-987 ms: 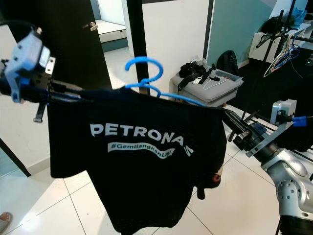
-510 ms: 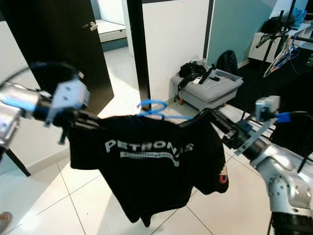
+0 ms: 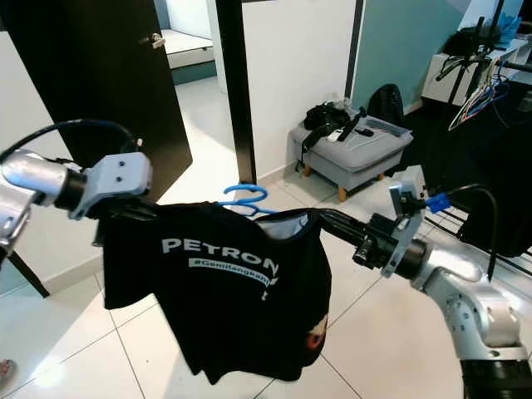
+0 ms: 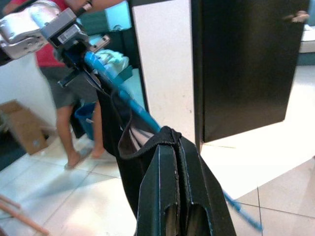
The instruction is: Hang hanger
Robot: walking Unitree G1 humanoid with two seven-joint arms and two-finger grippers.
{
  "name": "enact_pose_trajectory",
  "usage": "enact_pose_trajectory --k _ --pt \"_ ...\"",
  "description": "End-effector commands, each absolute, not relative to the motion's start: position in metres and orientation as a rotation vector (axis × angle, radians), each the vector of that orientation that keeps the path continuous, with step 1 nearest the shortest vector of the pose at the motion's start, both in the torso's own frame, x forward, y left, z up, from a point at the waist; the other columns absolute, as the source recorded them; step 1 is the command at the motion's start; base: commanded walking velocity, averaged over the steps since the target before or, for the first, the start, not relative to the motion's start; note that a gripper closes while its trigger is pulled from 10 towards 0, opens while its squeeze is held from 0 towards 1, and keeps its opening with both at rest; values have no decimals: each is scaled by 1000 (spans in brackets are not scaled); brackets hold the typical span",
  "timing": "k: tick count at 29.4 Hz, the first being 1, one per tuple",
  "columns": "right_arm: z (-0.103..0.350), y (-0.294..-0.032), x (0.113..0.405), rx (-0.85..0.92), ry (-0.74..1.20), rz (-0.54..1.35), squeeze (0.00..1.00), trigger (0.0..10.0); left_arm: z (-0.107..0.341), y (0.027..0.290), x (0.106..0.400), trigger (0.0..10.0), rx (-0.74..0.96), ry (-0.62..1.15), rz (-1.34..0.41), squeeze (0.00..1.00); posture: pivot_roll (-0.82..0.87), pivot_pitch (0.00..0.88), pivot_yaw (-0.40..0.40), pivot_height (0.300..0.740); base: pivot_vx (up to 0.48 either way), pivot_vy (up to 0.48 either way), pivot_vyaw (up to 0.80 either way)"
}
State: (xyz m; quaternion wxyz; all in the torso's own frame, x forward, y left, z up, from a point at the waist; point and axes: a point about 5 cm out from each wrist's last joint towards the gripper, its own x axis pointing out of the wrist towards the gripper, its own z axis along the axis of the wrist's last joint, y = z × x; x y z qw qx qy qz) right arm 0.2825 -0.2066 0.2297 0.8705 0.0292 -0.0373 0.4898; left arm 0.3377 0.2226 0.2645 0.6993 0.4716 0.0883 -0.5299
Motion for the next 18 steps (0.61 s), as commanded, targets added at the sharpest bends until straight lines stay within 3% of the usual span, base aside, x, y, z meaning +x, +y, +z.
enact_pose_trajectory --k 1,10,11,18 --pt "241 -205 281 42 -118 1052 0 0 262 231 335 10000 1085 264 -1182 0 -32 0 0 740 0 0 0" --pt "245 -197 278 -46 -85 1128 0 0 255 227 339 10000 1063 244 -1163 0 -32 0 -6 740 0 0 0" --pt "230 -189 275 -86 -24 1143 0 10000 250 222 339 10000 1020 210 -1165 0 -36 0 -6 740 0 0 0" --pt "213 -188 274 -107 35 1107 0 10000 246 221 339 10000 976 168 -1157 0 -36 0 -4 740 0 0 0"
